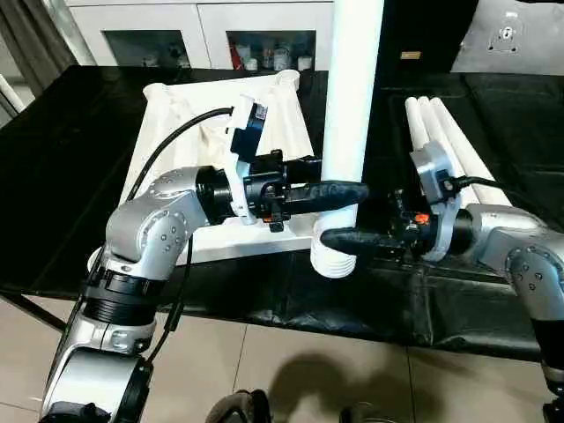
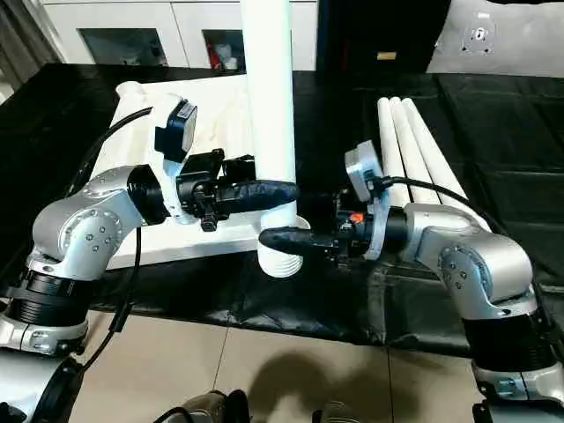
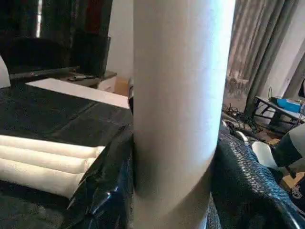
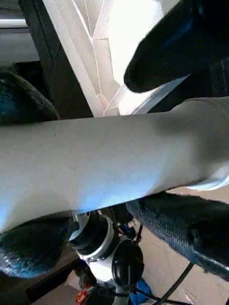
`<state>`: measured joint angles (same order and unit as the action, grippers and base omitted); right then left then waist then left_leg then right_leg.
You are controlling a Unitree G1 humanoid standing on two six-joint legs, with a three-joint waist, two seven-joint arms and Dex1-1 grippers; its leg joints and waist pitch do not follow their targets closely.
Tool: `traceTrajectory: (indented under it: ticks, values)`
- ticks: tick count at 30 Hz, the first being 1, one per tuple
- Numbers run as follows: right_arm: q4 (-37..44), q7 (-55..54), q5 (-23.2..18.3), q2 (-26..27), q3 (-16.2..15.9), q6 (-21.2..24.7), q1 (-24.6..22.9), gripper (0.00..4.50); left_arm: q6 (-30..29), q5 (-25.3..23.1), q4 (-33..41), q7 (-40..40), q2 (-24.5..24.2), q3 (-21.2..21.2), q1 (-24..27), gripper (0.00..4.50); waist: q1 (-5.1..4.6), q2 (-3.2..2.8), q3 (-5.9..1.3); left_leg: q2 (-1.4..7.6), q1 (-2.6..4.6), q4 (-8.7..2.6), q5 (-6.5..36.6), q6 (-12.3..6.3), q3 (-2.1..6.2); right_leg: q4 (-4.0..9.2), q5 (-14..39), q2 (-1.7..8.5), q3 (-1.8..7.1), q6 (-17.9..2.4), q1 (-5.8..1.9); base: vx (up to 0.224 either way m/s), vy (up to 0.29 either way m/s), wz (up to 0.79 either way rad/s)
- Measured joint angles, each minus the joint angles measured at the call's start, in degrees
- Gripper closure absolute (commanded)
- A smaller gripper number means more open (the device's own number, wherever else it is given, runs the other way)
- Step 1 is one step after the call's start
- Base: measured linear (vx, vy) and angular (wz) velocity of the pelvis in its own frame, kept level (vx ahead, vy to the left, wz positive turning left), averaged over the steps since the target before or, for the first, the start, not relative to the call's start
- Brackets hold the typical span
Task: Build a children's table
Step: Pick table leg
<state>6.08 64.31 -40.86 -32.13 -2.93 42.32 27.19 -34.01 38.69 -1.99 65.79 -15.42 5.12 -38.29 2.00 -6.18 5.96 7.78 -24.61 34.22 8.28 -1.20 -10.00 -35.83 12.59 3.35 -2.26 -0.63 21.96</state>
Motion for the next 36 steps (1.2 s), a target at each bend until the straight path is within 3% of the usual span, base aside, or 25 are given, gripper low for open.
traceTrajectory:
  ticks: [15, 34, 35, 36]
  values:
    - [-0.04, 1.28, -0.01, 0.33, -0.74, -0.02, 0.73, 2.47, 0.04, -0.1, -0.24, -0.83, 0.3, -0.14, -0.02, 2.59, 0.18, 0.02, 0.01, 0.0, 0.0, 0.0, 0.0, -0.01, -0.01, 0.0, 0.0, 0.0, 0.0, 0.0, -0.01, 0.0, 0.0, 0.0]
    - [-0.15, -0.26, 1.58, 0.97, -0.45, -1.15, 0.71, 2.56, 1.4, -1.63, -1.07, -2.96, 1.14, -0.13, -0.41, 2.59, 0.82, 0.01, 0.0, 0.0, 0.0, 0.03, -0.01, -0.02, -0.01, -0.03, -0.01, 0.0, -0.01, -0.01, -0.01, 0.0, 0.0, 0.0]
    - [-0.24, -0.74, 2.45, 1.28, -0.5, -1.86, 0.71, 2.56, 1.58, -2.23, -1.14, -3.48, 1.16, -0.07, -0.61, 2.24, 0.86, 0.01, 0.0, 0.0, 0.0, 0.03, -0.01, -0.02, -0.01, -0.04, -0.01, 0.0, -0.01, -0.02, -0.01, 0.0, 0.0, 0.0]
    - [-0.26, -1.17, 2.89, 1.54, -0.54, -2.23, 0.71, 2.56, 1.6, -2.41, -1.14, -3.81, 1.18, -0.07, -0.64, 2.24, 0.88, 0.0, -0.01, 0.0, 0.0, 0.03, -0.01, -0.02, -0.01, -0.03, -0.01, 0.0, -0.01, -0.01, -0.01, 0.0, 0.0, 0.0]
